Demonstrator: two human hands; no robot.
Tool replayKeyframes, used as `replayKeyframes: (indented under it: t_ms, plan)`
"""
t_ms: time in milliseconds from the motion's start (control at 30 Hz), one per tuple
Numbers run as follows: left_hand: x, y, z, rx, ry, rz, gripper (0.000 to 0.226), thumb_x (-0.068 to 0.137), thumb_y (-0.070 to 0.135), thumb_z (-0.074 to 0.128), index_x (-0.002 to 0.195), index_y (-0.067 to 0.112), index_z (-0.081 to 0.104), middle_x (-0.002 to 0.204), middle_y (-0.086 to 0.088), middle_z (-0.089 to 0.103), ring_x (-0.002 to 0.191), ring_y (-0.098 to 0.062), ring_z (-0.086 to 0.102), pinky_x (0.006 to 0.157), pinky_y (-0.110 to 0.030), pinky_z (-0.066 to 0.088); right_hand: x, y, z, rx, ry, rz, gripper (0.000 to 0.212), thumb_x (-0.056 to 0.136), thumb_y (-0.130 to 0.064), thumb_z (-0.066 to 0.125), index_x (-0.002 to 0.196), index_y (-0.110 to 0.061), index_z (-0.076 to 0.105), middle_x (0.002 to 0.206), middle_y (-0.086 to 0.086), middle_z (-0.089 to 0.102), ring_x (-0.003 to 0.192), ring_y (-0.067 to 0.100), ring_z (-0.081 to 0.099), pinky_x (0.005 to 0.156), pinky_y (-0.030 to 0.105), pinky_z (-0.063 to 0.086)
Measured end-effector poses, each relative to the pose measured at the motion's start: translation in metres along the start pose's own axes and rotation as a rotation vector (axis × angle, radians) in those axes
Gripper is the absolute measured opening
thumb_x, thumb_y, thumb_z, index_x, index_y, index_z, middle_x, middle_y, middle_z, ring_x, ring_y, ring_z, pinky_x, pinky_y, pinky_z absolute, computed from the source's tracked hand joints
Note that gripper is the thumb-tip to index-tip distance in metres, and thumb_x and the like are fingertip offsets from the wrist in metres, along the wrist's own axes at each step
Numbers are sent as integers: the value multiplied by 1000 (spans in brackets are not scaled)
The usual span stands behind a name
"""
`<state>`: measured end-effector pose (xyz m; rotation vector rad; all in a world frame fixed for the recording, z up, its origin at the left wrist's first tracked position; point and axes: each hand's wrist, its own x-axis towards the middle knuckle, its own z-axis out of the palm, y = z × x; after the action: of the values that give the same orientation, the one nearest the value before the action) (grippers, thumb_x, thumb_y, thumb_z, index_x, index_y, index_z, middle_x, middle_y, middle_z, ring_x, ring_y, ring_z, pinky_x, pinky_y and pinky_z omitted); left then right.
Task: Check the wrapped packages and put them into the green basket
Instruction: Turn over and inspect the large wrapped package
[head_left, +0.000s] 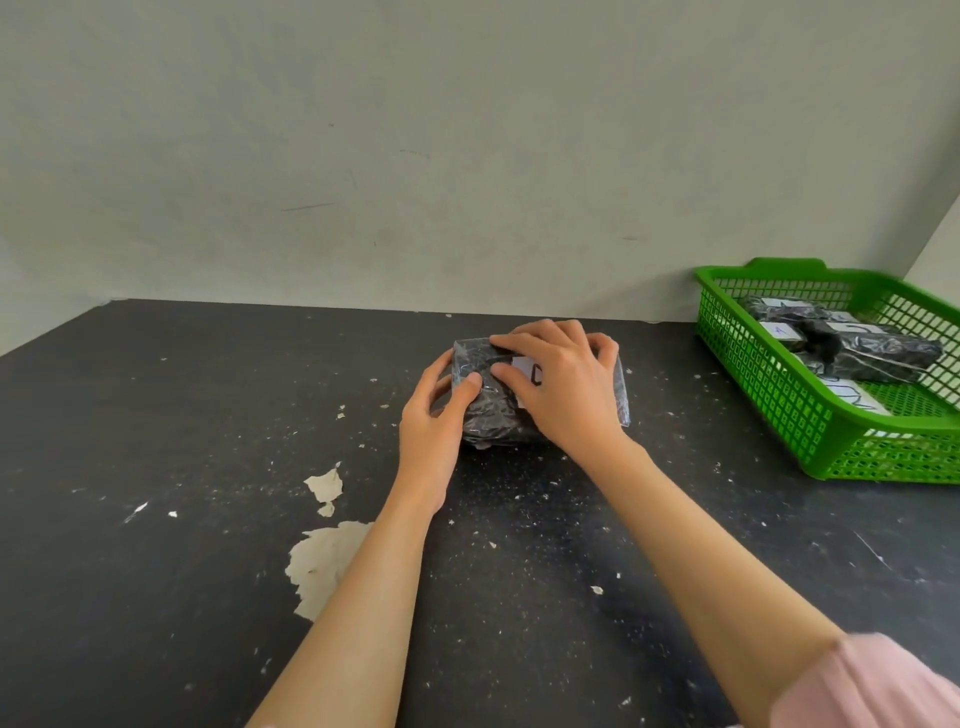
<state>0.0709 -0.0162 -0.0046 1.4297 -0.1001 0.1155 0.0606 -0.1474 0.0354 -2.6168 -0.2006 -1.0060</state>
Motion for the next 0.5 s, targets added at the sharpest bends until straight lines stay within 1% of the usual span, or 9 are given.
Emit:
replayKeyframes:
  t_ms: [67,133,267,300,367,400,467,500]
  plan:
    - [1,0,0,4,8,1,34,89,29,61,120,39,50,116,0,64,103,-7,62,69,-13,51,7,-1,1,82,-38,77,24,86,-41,61,108,-33,68,109,-15,61,110,12,43,82,25,11]
    - [1,0,0,9,20,-5,34,89,29,61,118,40,49,116,0,64,104,-7,61,70,-13,49,11,-2,1,119,-47,110,21,85,-40,63,104,-33,70,107,-15,61,108,11,42,80,24,9]
    - [0,1,1,16,27,-5,32,89,29,61,116,41,48,116,1,63,101,-4,60,64,-6,47,7,-2,0,107,-32,81,22,86,-41,62,104,-33,70,106,-15,62,107,11,43,82,25,11]
    - [0,1,1,14,24,-7,33,89,29,61,117,41,48,116,1,63,100,-3,60,64,-7,48,6,-1,-2,116,-36,79,23,86,-41,62,105,-33,70,106,-15,63,107,11,44,83,24,12]
    - [0,1,2,10,23,-7,34,88,29,61,118,41,49,117,1,63,101,-5,61,68,-12,49,5,4,-6,156,-53,68,24,85,-38,63,107,-30,68,109,-13,64,109,12,47,88,24,16]
    - [0,1,2,13,23,-5,34,88,30,62,118,41,49,117,1,63,102,-6,61,70,-14,49,2,6,-9,176,-56,42,25,85,-33,65,109,-26,68,111,-9,65,110,14,50,93,26,20]
    - [0,0,1,29,21,4,34,88,31,62,117,42,49,118,1,63,105,-8,61,76,-18,49,-9,13,-12,146,-51,-53,31,86,-30,63,114,-17,66,116,-1,65,113,20,55,102,35,33]
    - [0,-1,1,34,18,8,35,88,31,62,117,43,49,118,2,63,107,-9,60,80,-20,50,-16,17,-11,86,-53,-107,36,88,-33,58,119,-14,64,121,2,64,117,22,54,106,40,35]
